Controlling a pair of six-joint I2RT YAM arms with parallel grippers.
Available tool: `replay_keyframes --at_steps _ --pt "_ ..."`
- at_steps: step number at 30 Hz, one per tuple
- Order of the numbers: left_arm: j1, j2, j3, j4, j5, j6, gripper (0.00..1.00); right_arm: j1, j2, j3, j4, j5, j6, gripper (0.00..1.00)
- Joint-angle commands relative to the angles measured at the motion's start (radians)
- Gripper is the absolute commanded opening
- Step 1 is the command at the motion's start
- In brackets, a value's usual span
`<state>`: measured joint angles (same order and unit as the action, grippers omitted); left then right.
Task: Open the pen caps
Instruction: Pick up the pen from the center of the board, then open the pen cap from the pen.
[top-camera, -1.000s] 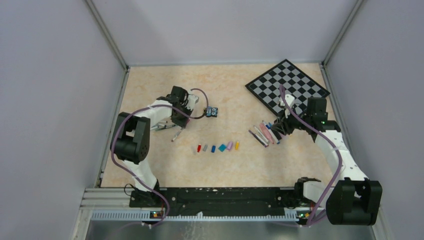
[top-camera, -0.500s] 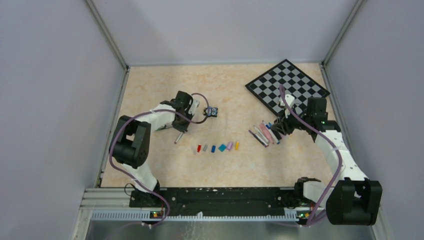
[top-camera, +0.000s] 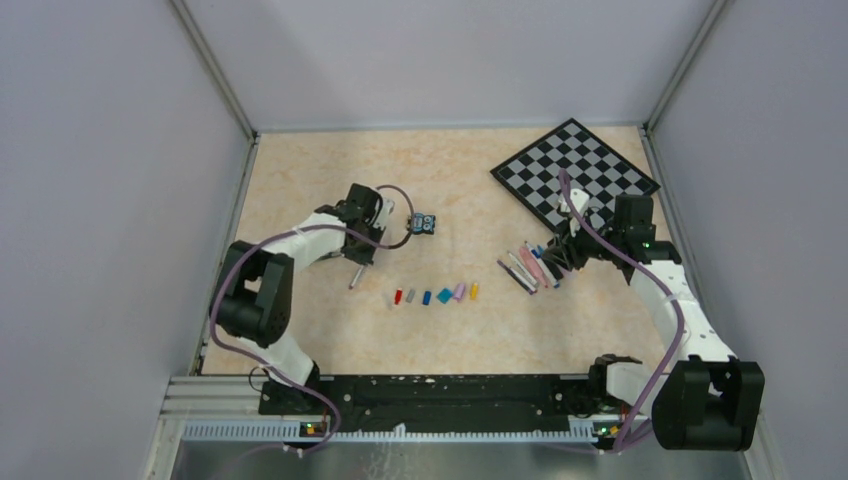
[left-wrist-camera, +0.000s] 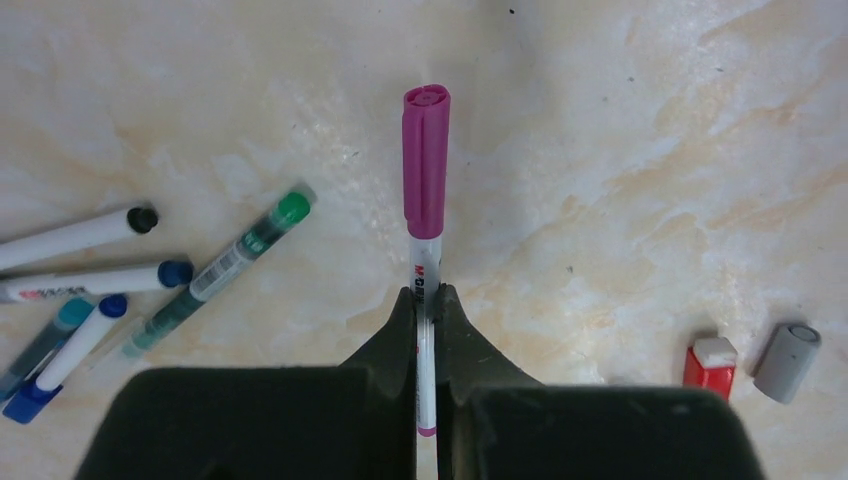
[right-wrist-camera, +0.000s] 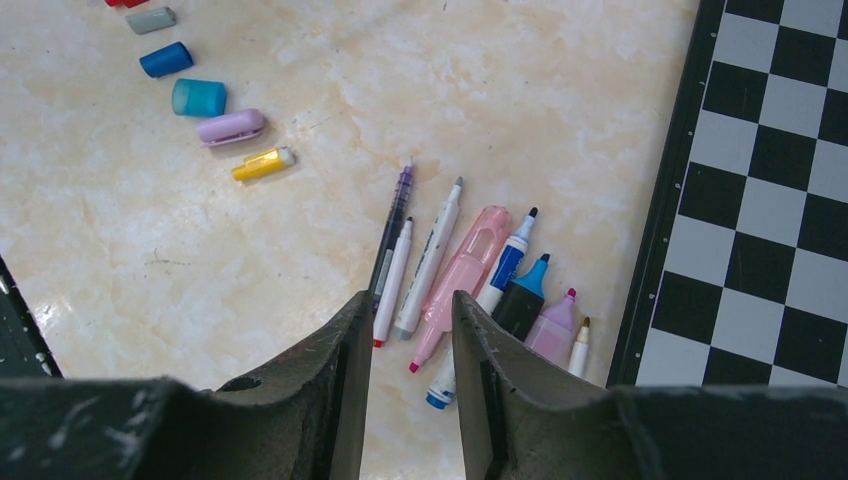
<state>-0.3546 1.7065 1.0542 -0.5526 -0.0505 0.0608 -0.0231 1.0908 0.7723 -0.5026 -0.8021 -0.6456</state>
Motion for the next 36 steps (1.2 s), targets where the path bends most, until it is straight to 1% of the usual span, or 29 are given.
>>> replay_keyframes --at_steps 1,4,6,7,10,11,12,13,15,16,19,21,27,32,33,36 --pt "-0.012 -0.233 -0.059 0.093 0.021 -0.058 0.00 -0.006 -0.030 0.006 0.008 -0.082 -0.017 0.34" --pt "-0.012 -0.368 -0.120 0.181 0.168 -0.111 0.00 -0.006 -0.039 0.001 0.003 -0.136 -0.022 0.35" --pt "-0.011 -0.454 -0.173 0.257 0.293 -0.152 0.00 -0.006 -0.048 -0.003 0.002 -0.179 -0.022 0.38" --pt "-0.012 -0.497 -0.208 0.306 0.359 -0.193 0.00 -0.006 -0.053 -0.007 0.004 -0.205 -0.020 0.41" --pt "-0.026 -0.612 -0.349 0.546 0.550 -0.364 0.00 -0.006 -0.068 -0.028 0.018 -0.317 0.001 0.54" --pt "-0.042 -0.642 -0.417 0.647 0.589 -0.432 0.00 -0.006 -0.069 -0.044 0.030 -0.387 0.018 0.58" --pt "-0.069 -0.671 -0.464 0.738 0.601 -0.493 0.00 -0.006 -0.067 -0.066 0.038 -0.449 0.020 0.60" --pt "-0.106 -0.694 -0.508 0.824 0.587 -0.543 0.00 -0.005 -0.067 -0.084 0.042 -0.500 0.020 0.61" --pt "-0.212 -0.730 -0.577 0.999 0.487 -0.603 0.00 -0.005 -0.071 -0.109 0.088 -0.581 0.064 0.64" --pt "-0.267 -0.734 -0.608 1.084 0.438 -0.630 0.00 -0.006 -0.070 -0.130 0.142 -0.608 0.121 0.64" --pt "-0.399 -0.700 -0.675 1.328 0.311 -0.692 0.00 0.001 -0.063 -0.193 0.396 -0.652 0.388 0.64" --pt "-0.462 -0.656 -0.682 1.427 0.230 -0.703 0.00 0.015 -0.056 -0.217 0.519 -0.641 0.513 0.64" --pt "-0.572 -0.499 -0.645 1.603 0.032 -0.734 0.00 0.094 -0.009 -0.227 0.613 -0.580 0.632 0.62" --pt "-0.649 -0.389 -0.576 1.649 -0.113 -0.752 0.00 0.158 0.025 -0.262 0.813 -0.537 0.885 0.62" --pt "-0.660 -0.370 -0.564 1.660 -0.133 -0.753 0.00 0.169 0.030 -0.264 0.828 -0.524 0.919 0.62" --pt "-0.688 -0.315 -0.532 1.685 -0.175 -0.765 0.00 0.204 0.038 -0.262 0.829 -0.489 0.936 0.62"
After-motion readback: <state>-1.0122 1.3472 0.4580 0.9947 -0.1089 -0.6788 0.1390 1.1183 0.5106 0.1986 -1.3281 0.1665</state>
